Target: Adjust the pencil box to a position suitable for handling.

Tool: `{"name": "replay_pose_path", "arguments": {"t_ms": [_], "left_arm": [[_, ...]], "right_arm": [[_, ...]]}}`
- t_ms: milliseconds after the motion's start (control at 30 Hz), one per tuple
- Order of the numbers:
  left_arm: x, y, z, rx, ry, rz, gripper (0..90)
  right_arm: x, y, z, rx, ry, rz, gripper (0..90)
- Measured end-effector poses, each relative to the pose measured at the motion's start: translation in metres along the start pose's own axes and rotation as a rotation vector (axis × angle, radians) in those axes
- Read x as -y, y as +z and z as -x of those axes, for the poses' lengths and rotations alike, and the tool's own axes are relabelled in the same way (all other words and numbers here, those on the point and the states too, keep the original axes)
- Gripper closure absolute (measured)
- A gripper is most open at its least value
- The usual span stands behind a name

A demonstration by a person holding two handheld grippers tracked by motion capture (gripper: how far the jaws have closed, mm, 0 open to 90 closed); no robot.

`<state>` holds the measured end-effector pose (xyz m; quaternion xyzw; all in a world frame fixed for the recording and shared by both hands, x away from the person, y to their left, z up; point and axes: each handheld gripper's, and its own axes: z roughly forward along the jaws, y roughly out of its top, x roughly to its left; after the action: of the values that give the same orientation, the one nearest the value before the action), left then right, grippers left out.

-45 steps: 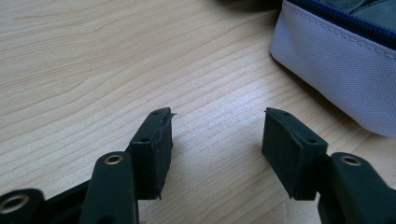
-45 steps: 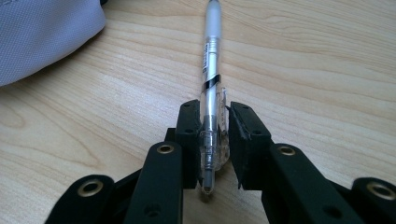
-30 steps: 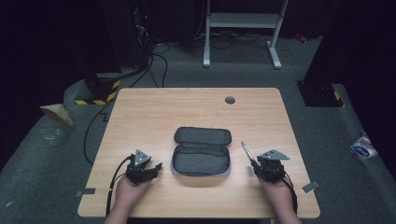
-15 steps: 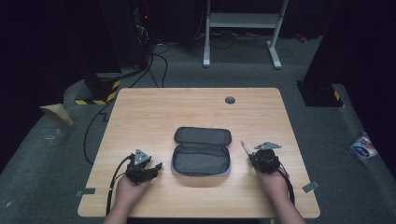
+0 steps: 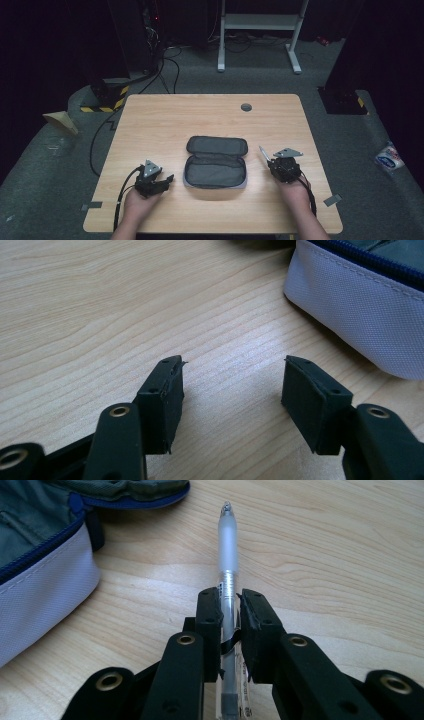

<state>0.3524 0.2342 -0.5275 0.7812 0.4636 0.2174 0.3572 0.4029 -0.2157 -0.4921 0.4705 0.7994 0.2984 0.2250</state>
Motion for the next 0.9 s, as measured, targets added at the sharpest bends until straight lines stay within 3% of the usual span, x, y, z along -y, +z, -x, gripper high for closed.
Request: {"name": "replay_pose_path", "arguments": {"t_ms": [533,900], "left_arm": [[-0.001,0.001,0.000,0.002,-0.001,0.003,42.0],[-0.001,0.001,0.001,0.004,0.002,0.001,41.9]], "right_arm": [[-0.012,-0.015,-0.011,-0.001,-0.049,0.046,78.3],[-0.021,-0.020,-0.025,-0.033,-0.084,0.079,78.3]]}}
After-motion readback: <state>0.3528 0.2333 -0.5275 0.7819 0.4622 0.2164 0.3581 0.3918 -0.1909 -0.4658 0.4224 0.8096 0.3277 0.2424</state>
